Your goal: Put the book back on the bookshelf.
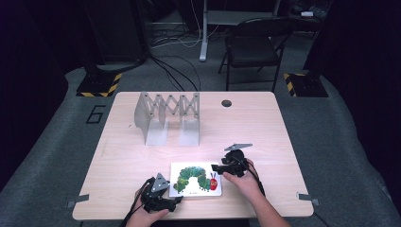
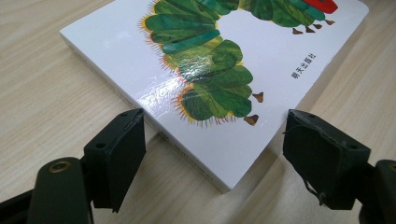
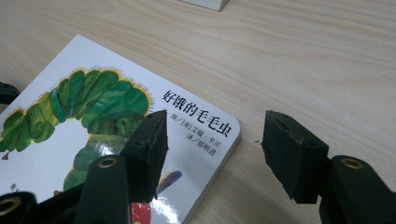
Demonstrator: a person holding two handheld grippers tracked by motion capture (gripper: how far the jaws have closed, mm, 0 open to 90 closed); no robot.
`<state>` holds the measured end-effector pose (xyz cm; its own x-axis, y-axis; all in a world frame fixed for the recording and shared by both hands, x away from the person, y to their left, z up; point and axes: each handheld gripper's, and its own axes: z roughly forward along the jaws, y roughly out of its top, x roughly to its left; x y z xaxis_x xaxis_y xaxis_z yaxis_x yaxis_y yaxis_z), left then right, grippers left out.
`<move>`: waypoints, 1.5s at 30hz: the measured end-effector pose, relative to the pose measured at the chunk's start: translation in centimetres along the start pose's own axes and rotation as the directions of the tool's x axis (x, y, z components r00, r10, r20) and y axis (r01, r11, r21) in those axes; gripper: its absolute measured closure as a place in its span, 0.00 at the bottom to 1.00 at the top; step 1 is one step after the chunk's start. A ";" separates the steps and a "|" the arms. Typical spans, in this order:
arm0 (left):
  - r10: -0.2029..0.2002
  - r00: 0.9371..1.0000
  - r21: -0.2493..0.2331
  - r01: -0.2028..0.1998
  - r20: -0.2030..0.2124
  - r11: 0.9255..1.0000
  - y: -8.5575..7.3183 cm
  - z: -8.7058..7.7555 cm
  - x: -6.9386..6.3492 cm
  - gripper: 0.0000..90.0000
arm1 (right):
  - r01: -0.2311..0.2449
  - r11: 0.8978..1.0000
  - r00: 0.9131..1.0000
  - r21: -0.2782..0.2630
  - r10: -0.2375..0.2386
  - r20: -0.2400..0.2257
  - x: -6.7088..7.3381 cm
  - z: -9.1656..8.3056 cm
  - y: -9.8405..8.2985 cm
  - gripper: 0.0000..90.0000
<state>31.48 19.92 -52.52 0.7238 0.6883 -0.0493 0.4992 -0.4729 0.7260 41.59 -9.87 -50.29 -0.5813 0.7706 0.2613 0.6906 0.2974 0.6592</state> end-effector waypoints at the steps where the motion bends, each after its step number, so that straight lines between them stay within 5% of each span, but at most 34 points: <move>1: -0.002 1.000 -0.006 0.002 0.010 1.000 0.0 0.1 0.0 0.24 | -0.015 1.000 1.000 0.001 0.015 -0.003 -0.1 -0.1 0.0 0.45; 6: 0.015 1.000 -0.016 -0.015 0.000 1.000 0.1 0.4 -0.1 0.23 | -0.030 1.000 0.999 0.001 0.030 -0.012 -0.6 -0.1 0.2 0.45; 7: 0.015 1.000 -0.023 -0.015 0.000 1.000 0.1 0.4 -0.1 0.23 | -0.063 0.998 0.998 -0.001 0.063 -0.023 -0.6 -0.1 0.3 0.45; 18: 0.013 1.000 -0.033 -0.014 -0.024 0.999 -0.1 0.5 -0.5 0.22 | -0.079 0.992 0.996 0.096 0.084 -0.044 -1.0 0.6 2.3 0.46; 28: 0.029 0.999 -0.030 -0.030 -0.035 0.999 -0.1 0.6 -0.8 0.21 | -0.115 0.988 0.989 0.102 0.124 -0.085 -1.5 1.2 1.8 0.48; 45: 0.043 0.998 -0.012 -0.043 -0.039 0.999 0.0 0.8 -1.0 0.16 | -0.151 0.984 0.983 0.098 0.160 -0.091 -1.5 1.2 1.6 0.45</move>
<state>31.11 18.82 -53.00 0.7251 0.6886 0.0088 0.4616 -0.4955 0.7358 44.10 -9.83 -50.50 -0.4997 0.7539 0.4264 0.8093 0.2310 0.5400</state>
